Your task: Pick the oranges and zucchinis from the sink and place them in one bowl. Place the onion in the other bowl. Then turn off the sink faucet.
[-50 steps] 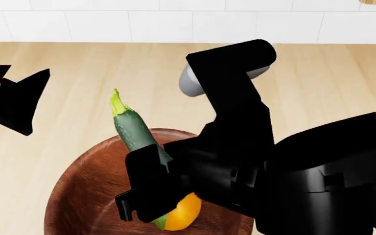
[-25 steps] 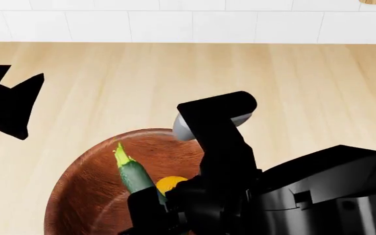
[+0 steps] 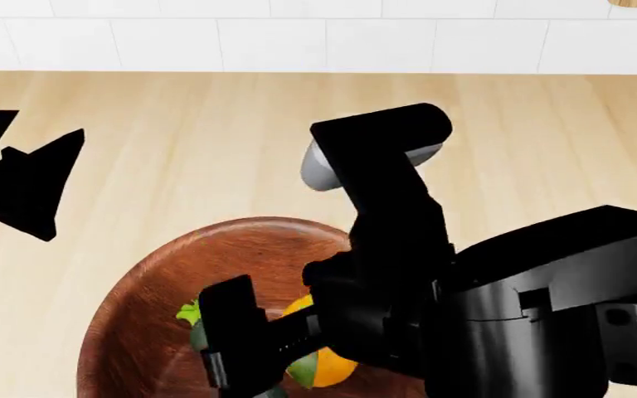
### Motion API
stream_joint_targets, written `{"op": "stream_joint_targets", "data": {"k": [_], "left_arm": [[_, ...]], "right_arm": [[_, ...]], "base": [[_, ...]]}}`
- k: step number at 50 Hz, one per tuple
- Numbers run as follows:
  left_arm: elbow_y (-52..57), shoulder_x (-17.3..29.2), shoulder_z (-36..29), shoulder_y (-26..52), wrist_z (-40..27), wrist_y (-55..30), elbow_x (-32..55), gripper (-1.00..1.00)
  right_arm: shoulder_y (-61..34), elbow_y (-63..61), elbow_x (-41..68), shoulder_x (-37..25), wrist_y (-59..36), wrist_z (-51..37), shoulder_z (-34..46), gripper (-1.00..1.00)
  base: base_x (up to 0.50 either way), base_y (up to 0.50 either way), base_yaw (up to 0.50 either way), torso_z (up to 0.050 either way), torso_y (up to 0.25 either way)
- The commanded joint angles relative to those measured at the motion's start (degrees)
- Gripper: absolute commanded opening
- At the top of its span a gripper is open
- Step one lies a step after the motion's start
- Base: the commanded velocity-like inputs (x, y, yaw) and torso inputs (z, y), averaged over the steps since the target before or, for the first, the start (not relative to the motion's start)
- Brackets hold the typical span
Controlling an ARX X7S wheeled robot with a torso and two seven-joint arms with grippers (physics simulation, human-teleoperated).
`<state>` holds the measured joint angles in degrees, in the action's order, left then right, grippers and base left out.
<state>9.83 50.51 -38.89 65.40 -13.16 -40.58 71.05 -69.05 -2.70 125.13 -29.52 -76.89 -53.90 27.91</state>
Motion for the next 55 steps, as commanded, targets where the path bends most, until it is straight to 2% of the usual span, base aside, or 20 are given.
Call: {"op": "stream_joint_targets", "data": {"k": [1,8,12,18,23,25,30,49,50,55], "left_arm": [[0.1,-0.7,1.0,-0.1,0.4,0.6,0.8,1.0],[0.1,-0.6,1.1,-0.3,0.0,0.3,1.5,1.0],[0.1,-0.4,2.8,-0.9,-0.1,0.2,6.0,1.0],[0.3,-0.2,2.2,-0.7,-1.1,-0.4,4.7,1.0],[0.6,0.1,2.6,-1.9,-2.4,0.0,5.6,1.0],[1.2,0.8,3.0,-2.2,-3.3,-0.3,6.8,1.0],[1.9,1.0,3.6,-2.6,-5.8,-0.3,7.9,1.0],[2.7,0.9,3.7,-3.3,-7.6,0.1,7.7,1.0],[2.6,0.3,3.5,-3.3,-7.6,0.4,7.1,1.0],[2.9,0.6,3.7,-3.2,-7.6,0.3,7.3,1.0]], "right_arm": [[-7.1,-0.6,-0.2,-1.7,1.1,0.1,-3.5,1.0],[-6.3,-5.3,-19.0,-4.7,-0.6,9.6,-11.0,1.0],[-0.3,-11.0,-28.6,-7.3,3.9,14.7,-15.9,1.0],[7.4,-18.3,-45.2,-11.3,11.7,25.9,-17.4,1.0],[14.9,-19.5,-51.8,-11.4,20.8,30.7,-21.0,1.0],[16.7,-19.8,-55.4,-12.3,22.2,32.2,-19.9,1.0],[20.2,-20.9,-56.4,-13.3,25.6,34.9,-21.8,1.0],[24.9,-21.6,-56.8,-15.0,27.5,33.3,-24.6,1.0],[27.5,-22.2,-57.2,-15.4,28.6,32.9,-25.8,1.0],[28.1,-22.4,-57.0,-15.4,29.1,33.0,-26.3,1.0]], "base": [[0.0,0.0,0.0,0.0,0.0],[0.0,0.0,0.0,0.0,0.0],[0.0,0.0,0.0,0.0,0.0],[0.0,0.0,0.0,0.0,0.0],[0.0,0.0,0.0,0.0,0.0],[0.0,0.0,0.0,0.0,0.0],[0.0,0.0,0.0,0.0,0.0],[0.0,0.0,0.0,0.0,0.0],[-0.07,0.5,0.0,0.0,0.0],[-0.12,0.5,0.0,0.0,0.0]]}}
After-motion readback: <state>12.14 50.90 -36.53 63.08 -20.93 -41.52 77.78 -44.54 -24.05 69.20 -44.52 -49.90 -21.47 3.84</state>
